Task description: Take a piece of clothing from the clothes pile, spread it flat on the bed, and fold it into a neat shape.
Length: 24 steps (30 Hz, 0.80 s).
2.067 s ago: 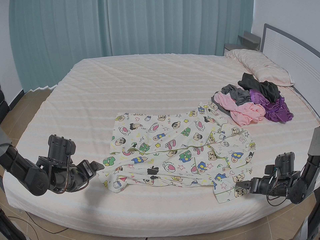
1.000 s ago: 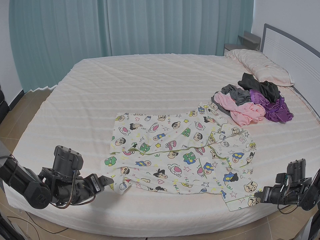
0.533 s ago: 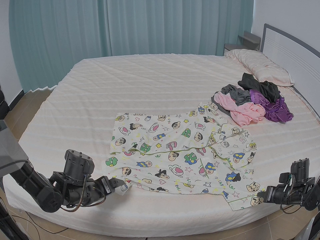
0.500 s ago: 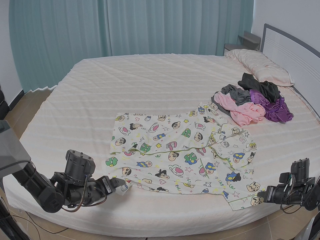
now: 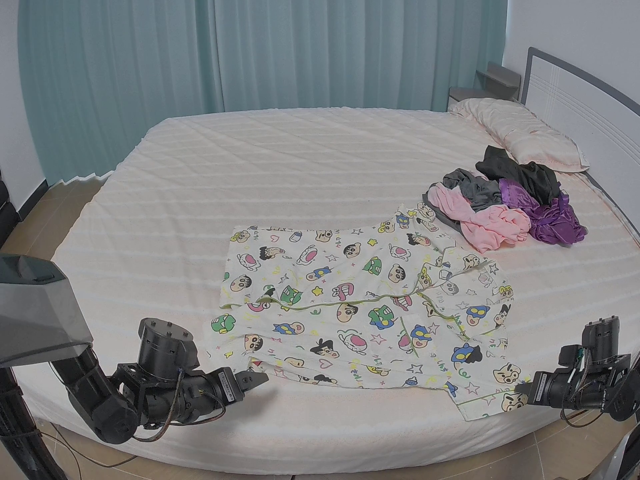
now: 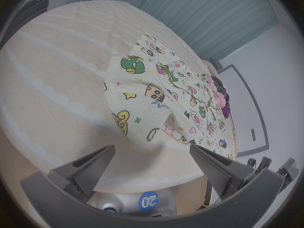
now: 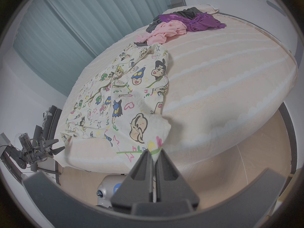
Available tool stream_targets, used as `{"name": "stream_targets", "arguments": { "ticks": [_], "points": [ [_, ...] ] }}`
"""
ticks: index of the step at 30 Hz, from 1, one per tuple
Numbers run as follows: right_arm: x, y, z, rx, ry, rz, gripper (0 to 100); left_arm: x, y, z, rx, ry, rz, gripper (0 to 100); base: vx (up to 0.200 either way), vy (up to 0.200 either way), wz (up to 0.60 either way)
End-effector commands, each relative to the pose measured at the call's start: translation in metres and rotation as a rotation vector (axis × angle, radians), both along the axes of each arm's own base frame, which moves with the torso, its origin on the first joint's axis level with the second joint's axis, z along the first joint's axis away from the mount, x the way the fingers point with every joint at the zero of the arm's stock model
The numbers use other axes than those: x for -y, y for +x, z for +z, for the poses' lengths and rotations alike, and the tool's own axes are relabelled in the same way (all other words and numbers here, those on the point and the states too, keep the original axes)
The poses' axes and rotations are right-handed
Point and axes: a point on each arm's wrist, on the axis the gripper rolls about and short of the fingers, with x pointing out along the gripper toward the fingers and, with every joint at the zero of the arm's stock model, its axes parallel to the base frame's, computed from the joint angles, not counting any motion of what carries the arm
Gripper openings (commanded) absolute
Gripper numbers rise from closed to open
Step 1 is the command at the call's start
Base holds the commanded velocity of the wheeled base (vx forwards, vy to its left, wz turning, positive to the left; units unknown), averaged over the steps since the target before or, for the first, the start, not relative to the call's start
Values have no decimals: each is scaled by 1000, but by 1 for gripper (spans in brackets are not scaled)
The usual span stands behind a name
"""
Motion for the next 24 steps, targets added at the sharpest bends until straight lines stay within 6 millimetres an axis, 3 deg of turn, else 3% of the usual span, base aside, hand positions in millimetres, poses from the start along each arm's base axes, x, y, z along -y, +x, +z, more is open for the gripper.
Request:
{"name": "stream_targets", "arguments": {
  "ticks": [1, 9, 10, 18, 24],
  "points": [
    [0, -5, -2, -19, 1, 2, 0, 1, 0, -11, -3, 35, -33, 100, 0, 0, 0],
    [0, -5, -2, -22, 1, 3, 0, 4, 11, -25, 28, 49, -34, 100, 0, 0, 0],
    [0, -5, -2, -23, 1, 3, 0, 4, 12, -25, 42, 49, -25, 0, 0, 0, 0],
    [0, -5, -2, -23, 1, 2, 0, -3, 3, -20, 68, 93, 24, 0, 0, 0, 0],
    [0, -6, -2, -24, 3, -1, 0, -16, -14, 3, 154, 154, -26, 0, 0, 0, 0]
  ]
}}
